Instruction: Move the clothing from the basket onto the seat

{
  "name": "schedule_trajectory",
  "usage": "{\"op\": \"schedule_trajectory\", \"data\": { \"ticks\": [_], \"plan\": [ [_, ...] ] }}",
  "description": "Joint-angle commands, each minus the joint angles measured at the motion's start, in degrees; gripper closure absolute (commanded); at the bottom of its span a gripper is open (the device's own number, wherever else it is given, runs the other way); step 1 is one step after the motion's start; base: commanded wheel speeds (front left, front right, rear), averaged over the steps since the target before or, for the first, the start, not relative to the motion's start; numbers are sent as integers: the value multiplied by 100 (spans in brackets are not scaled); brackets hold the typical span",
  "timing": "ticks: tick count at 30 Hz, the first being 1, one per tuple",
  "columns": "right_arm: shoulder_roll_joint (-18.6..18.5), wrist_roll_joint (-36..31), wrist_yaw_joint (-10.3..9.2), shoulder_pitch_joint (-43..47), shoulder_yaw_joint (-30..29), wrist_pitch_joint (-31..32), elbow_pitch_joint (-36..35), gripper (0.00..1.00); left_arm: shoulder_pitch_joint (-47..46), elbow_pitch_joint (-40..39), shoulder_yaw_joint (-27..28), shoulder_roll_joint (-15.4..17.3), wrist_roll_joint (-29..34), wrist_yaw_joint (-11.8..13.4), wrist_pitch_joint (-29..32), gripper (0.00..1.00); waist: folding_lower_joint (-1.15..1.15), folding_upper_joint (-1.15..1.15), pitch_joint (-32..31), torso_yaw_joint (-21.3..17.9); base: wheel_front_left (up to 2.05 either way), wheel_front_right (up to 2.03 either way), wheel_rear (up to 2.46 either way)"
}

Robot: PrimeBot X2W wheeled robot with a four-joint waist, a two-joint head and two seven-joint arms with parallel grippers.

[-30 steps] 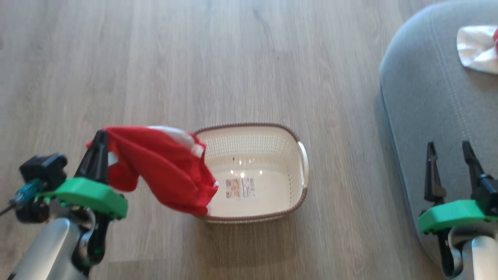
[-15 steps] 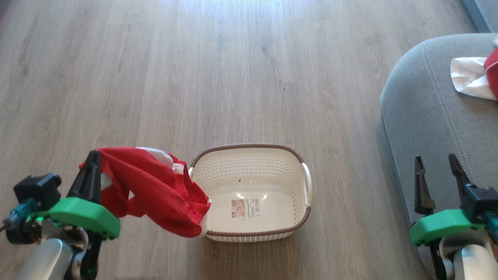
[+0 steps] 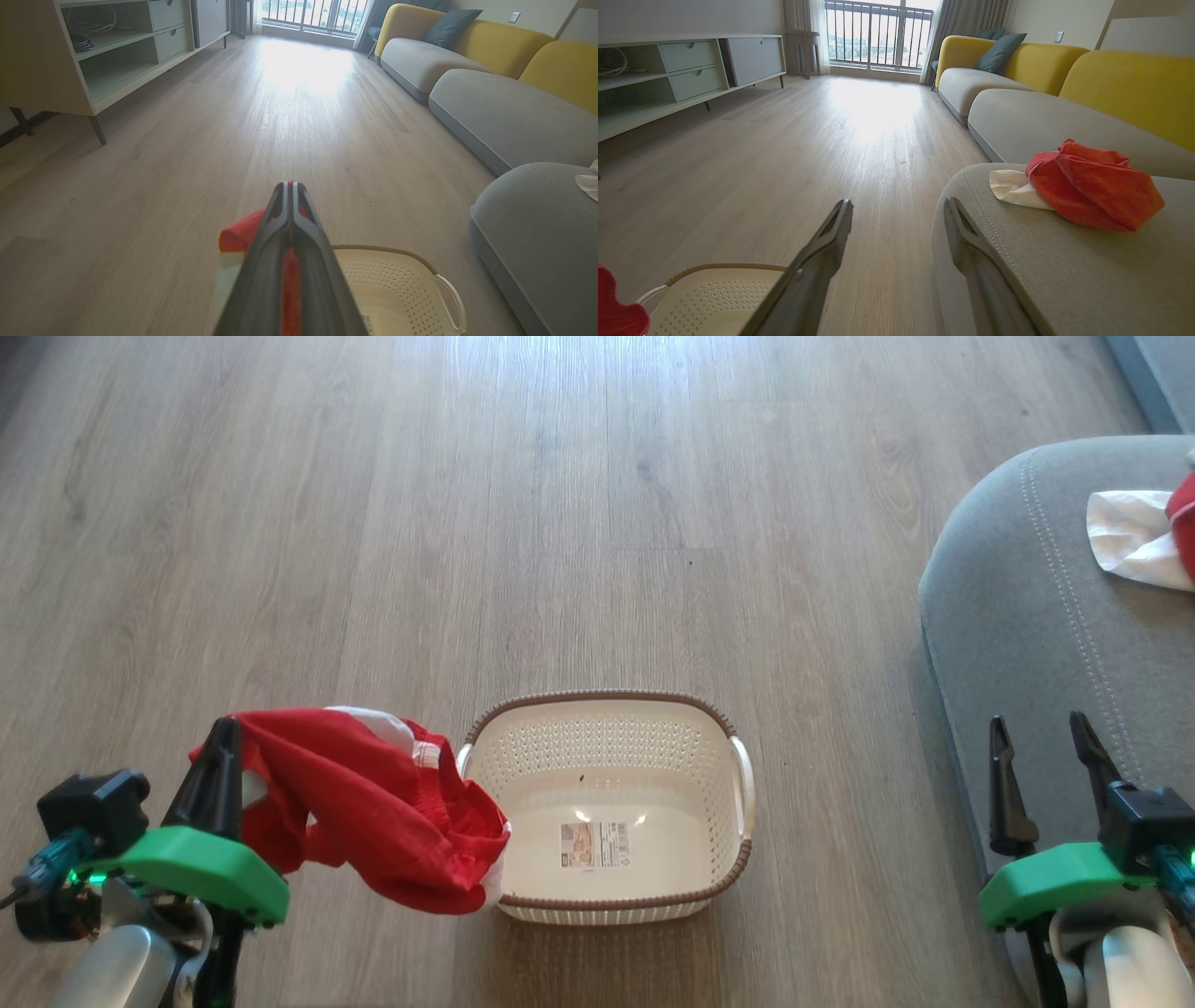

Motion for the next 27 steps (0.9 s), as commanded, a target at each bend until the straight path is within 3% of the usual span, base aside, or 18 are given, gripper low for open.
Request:
{"op": "schedule_trajectory", "data": {
  "ticks": [1,17,22,27],
  "plan": [
    [-36,-59,-2,-83,157,-38,-158,0,-229,-197,241,206,-23,41,-48,100,1,0,1,2,0,0,0],
    [-36,-124,-2,-211,433,-38,-138,0,-307,-359,145,250,-16,-18,0,100,1,0,21,-33,0,0,0],
    [-36,-126,-2,-530,1163,-38,-71,0,-529,-669,-92,209,118,-91,132,100,1,0,44,-9,0,0,0],
    [-36,77,-2,-908,2329,-38,144,0,-955,-1082,-544,39,337,-275,354,100,1,0,48,97,0,0,0]
  ]
}}
